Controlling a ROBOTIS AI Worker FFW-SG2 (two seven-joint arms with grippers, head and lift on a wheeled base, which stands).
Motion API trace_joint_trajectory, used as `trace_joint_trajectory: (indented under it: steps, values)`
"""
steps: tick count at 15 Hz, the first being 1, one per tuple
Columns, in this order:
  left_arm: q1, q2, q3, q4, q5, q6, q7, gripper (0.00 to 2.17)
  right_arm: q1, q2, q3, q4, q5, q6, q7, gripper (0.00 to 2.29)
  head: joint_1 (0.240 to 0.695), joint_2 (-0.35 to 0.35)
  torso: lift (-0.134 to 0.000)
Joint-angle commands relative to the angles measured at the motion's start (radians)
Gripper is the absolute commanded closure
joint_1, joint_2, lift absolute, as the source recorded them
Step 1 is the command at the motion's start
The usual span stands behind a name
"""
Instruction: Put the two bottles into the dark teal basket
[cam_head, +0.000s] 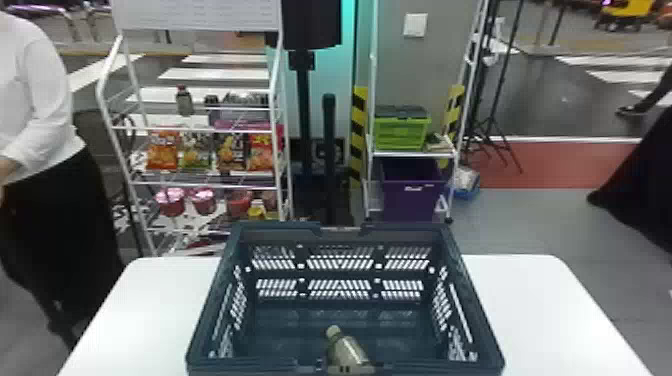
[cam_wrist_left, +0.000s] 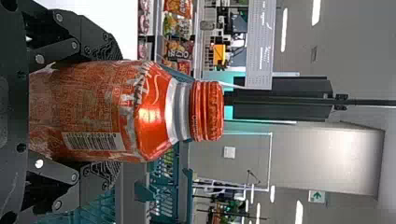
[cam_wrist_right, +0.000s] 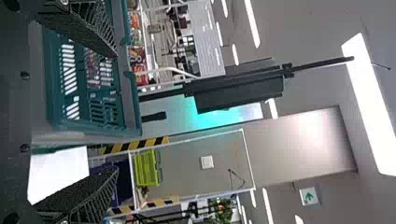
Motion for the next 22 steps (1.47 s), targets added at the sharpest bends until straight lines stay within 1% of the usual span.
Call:
trace_joint_trajectory:
  steps: [1,4,5,6,7,8,9,10,11,13,14,15,16,17,18,19,20,21,22]
  values:
    - [0.017,0.002,0.010,-0.083,-0.002,0.078,0.006,2.15,0.083,0.006,-0.012,0.064,-0.001,-0.158,0.000,0.02,0.499,0.000,0.000]
    - [0.044,0.000,0.053,-0.230,-0.016,0.207,0.010,2.15,0.132,0.006,-0.018,0.170,-0.015,-0.333,0.026,0.02,0.499,0.000,0.000]
    - [0.035,0.000,0.060,-0.287,-0.025,0.280,0.008,2.15,0.143,0.006,-0.018,0.200,-0.019,-0.391,0.029,0.02,0.499,0.000,0.000]
    - [0.008,0.000,0.060,-0.365,-0.059,0.406,0.008,2.15,0.152,0.009,-0.020,0.225,-0.025,-0.440,0.044,0.02,0.499,0.000,0.000]
    - [-0.026,0.000,0.060,-0.423,-0.083,0.520,0.010,2.15,0.157,0.012,-0.021,0.245,-0.030,-0.474,0.052,0.02,0.499,0.000,0.000]
    - [-0.085,-0.001,0.055,-0.491,-0.097,0.673,0.005,2.15,0.162,0.013,-0.023,0.257,-0.033,-0.496,0.053,0.03,0.499,0.000,0.000]
    - [-0.143,-0.005,0.046,-0.538,-0.097,0.774,-0.006,2.15,0.171,0.013,-0.023,0.263,-0.033,-0.514,0.053,0.03,0.499,0.000,0.000]
    - [-0.212,-0.023,0.021,-0.555,-0.095,0.848,-0.018,2.15,0.178,0.015,-0.023,0.266,-0.033,-0.538,0.053,0.03,0.499,0.000,0.000]
    - [-0.278,-0.035,0.009,-0.567,-0.085,0.872,-0.044,2.15,0.188,0.016,-0.021,0.268,-0.033,-0.560,0.055,0.03,0.499,0.000,0.000]
    - [-0.405,-0.043,0.007,-0.555,-0.014,0.955,-0.079,2.15,0.198,0.016,-0.021,0.263,-0.022,-0.569,0.055,0.03,0.499,0.000,0.000]
    - [-0.480,-0.041,0.007,-0.544,0.029,1.087,-0.102,2.15,0.200,0.016,-0.023,0.257,-0.022,-0.563,0.053,0.03,0.499,0.000,0.000]
    - [-0.648,-0.015,-0.006,-0.546,0.099,1.452,-0.119,2.15,0.194,0.016,-0.038,0.233,-0.027,-0.471,0.053,0.04,0.499,0.000,0.000]
    - [-0.767,-0.029,-0.057,-0.504,0.107,1.633,-0.150,2.15,0.185,0.016,-0.060,0.206,-0.027,-0.373,0.053,0.04,0.499,0.000,0.000]
    - [-0.847,-0.032,-0.083,-0.452,0.107,1.692,-0.187,2.15,0.188,0.016,-0.070,0.176,-0.021,-0.327,0.053,0.04,0.499,0.000,0.000]
    - [-0.911,-0.057,-0.111,-0.406,0.102,1.732,-0.225,2.15,0.195,0.016,-0.070,0.160,-0.030,-0.321,0.053,0.04,0.499,0.000,0.000]
    - [-0.974,-0.069,-0.152,-0.354,0.101,1.735,-0.228,2.15,0.194,0.016,-0.077,0.148,-0.033,-0.278,0.053,0.04,0.499,0.000,0.000]
    - [-1.037,-0.087,-0.183,-0.293,0.096,1.735,-0.248,2.15,0.189,0.016,-0.084,0.137,-0.032,-0.247,0.053,0.04,0.499,0.000,0.000]
    - [-1.094,-0.101,-0.209,-0.236,0.095,1.735,-0.270,2.15,0.194,0.016,-0.087,0.136,-0.033,-0.247,0.052,0.04,0.499,0.000,0.000]
    - [-1.149,-0.115,-0.226,-0.187,0.095,1.738,-0.308,2.15,0.194,0.016,-0.089,0.137,-0.035,-0.244,0.052,0.04,0.499,0.000,0.000]
